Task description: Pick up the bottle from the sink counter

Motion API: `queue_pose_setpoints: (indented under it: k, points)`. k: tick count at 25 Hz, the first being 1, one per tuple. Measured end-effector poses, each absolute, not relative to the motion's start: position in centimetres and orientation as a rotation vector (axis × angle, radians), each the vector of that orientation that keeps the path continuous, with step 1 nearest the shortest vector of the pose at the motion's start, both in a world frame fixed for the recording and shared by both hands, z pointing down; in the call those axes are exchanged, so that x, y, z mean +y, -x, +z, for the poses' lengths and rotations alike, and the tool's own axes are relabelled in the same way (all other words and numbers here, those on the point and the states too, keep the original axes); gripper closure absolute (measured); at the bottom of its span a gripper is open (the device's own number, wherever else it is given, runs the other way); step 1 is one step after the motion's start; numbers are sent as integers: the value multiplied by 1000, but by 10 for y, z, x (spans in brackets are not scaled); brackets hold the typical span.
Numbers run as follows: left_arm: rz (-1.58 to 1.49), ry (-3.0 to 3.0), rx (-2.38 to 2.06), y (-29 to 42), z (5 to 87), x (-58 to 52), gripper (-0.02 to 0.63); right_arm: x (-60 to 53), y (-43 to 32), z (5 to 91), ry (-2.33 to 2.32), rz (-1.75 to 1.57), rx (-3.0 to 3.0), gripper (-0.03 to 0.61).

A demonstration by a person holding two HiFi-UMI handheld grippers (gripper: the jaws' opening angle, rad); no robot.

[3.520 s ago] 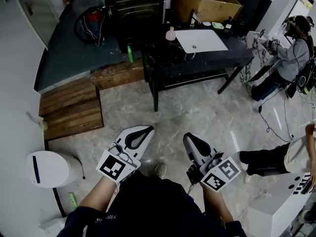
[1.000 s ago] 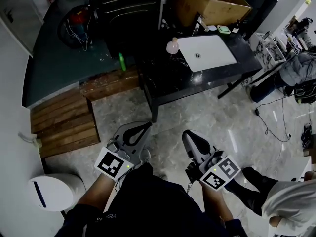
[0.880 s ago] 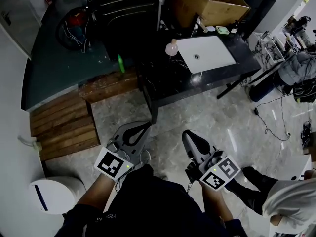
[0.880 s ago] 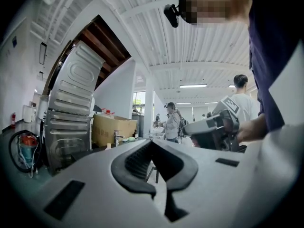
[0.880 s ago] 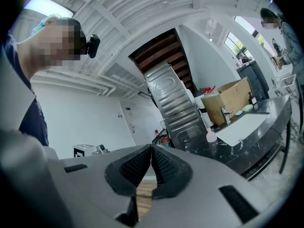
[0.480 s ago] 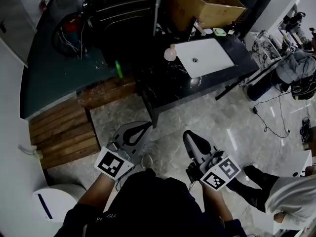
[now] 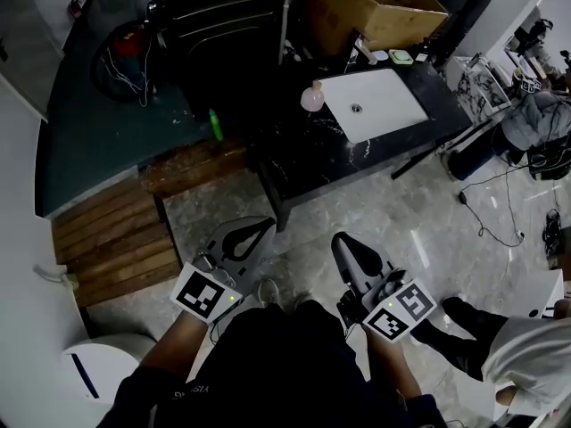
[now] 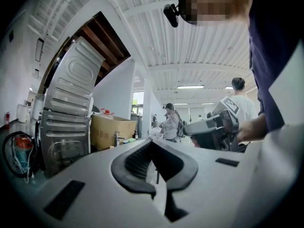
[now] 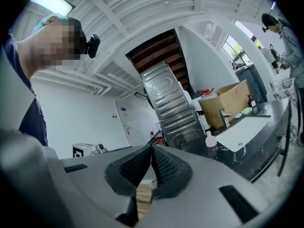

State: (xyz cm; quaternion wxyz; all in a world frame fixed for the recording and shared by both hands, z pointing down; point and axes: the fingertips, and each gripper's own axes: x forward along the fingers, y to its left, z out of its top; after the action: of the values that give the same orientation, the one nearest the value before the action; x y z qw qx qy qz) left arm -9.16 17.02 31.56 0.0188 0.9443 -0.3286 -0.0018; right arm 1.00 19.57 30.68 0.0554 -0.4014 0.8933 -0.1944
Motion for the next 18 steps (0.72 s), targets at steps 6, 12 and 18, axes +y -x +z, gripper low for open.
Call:
queue_pose_setpoints:
  k: [6,12,18]
  points:
    - [3,-2926,-1012,93,321,157,606,183,-8,312,1226,-604,2706,552]
    - [14,-2925,-1015,92,324,139,606,163,-10,314,1220,-607,2704,552]
    - [31,-2912,-1028,88,330,114,606,136,-14,318,1201,-617,2710,552]
